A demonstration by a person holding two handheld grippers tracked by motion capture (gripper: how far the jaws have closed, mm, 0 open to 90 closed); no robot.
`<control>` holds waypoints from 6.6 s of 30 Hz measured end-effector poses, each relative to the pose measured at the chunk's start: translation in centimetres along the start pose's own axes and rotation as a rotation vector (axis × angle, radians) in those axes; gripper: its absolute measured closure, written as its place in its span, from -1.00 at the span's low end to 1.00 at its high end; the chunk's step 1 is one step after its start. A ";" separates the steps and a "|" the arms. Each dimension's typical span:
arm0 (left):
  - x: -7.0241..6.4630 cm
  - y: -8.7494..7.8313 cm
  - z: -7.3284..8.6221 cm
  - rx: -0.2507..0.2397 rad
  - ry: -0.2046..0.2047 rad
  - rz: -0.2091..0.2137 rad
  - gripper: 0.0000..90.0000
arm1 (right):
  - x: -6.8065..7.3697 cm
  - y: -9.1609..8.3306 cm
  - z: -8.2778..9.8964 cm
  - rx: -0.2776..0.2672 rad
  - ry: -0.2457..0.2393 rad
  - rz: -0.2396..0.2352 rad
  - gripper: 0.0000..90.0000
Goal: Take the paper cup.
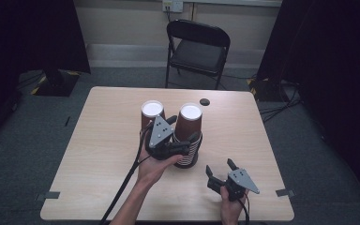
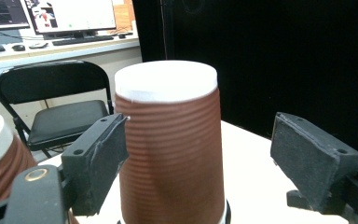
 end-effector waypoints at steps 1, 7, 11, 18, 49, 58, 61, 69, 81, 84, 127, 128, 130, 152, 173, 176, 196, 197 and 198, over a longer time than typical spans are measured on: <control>0.0 0.2 -0.1 0.002 -0.002 -0.002 -0.60 | 0.0 0.0 0.0 0.001 0.000 0.000 -0.69; 0.1 1.0 -0.2 0.018 -0.012 -0.051 -0.62 | 0.0 0.0 0.0 0.003 0.005 0.001 -0.69; -0.1 1.7 -0.6 0.024 0.004 -0.055 -0.65 | 0.0 0.0 0.0 0.003 0.005 0.002 -0.69; 0.1 2.9 -1.4 0.037 0.027 -0.093 -0.66 | 0.0 0.0 0.0 0.002 0.003 0.002 -0.69; 0.6 5.3 -0.7 0.136 0.005 -0.112 -0.53 | 0.1 0.0 0.0 0.001 -0.006 0.001 -0.69; 0.8 5.1 -1.2 0.093 -0.014 -0.102 -0.53 | -0.1 0.0 0.0 0.001 0.007 -0.006 -0.69; 0.7 5.0 -1.4 0.072 -0.003 -0.098 -0.53 | 0.0 0.0 0.0 0.003 0.005 -0.006 -0.69; 1.1 4.6 -2.0 0.047 -0.015 -0.069 -0.53 | 0.0 0.0 0.0 0.006 0.000 -0.011 -0.69; 1.5 3.4 -3.2 -0.038 -0.035 -0.068 -0.53 | -0.1 0.0 0.0 0.003 0.010 -0.013 -0.69; 1.5 3.3 -3.4 -0.047 -0.046 -0.049 -0.52 | -0.1 0.0 0.0 0.005 0.010 -0.015 -0.68; 2.9 -2.1 -6.1 -0.250 -0.152 0.009 -0.52 | 0.0 0.0 0.0 0.010 0.006 -0.026 -0.66; 2.8 -2.2 -6.2 -0.250 -0.151 0.016 -0.52 | 0.0 0.1 0.0 0.010 0.007 -0.026 -0.66; 2.6 -2.8 -6.2 -0.232 -0.149 0.026 -0.52 | 0.0 0.0 0.0 0.008 0.006 -0.028 -0.66; 1.5 -6.8 -2.7 -0.190 -0.157 0.084 -0.52 | 0.0 0.0 0.0 0.008 -0.001 -0.023 -0.66; 1.6 -7.5 3.8 -0.052 -0.239 0.110 -0.52 | 1.7 0.3 0.1 0.044 -0.047 -0.145 -0.63; 1.8 -7.6 4.7 -0.042 -0.273 0.115 -0.52 | 2.8 0.4 0.2 0.065 -0.059 -0.194 -0.62; 2.1 -8.1 9.7 -0.037 -0.520 0.089 -0.52 | 8.2 0.2 0.2 0.050 -0.126 -0.451 -0.15; 2.1 -8.2 9.9 -0.037 -0.529 0.088 -0.52 | 8.3 0.2 0.1 0.047 -0.127 -0.458 -0.15; 2.0 -8.3 10.1 -0.042 -0.539 0.093 -0.52 | 8.5 0.1 0.0 0.041 -0.126 -0.469 -0.15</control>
Point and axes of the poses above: each handheld gripper's, and its own axes: y roughly forward along the jaws, z roughly out of its underside, x roughly to its left, the point moved 4 cm from there along y, roughly forward along the jaws, and after that the axes turned 3 degrees about -z, right-handed, at the moved point
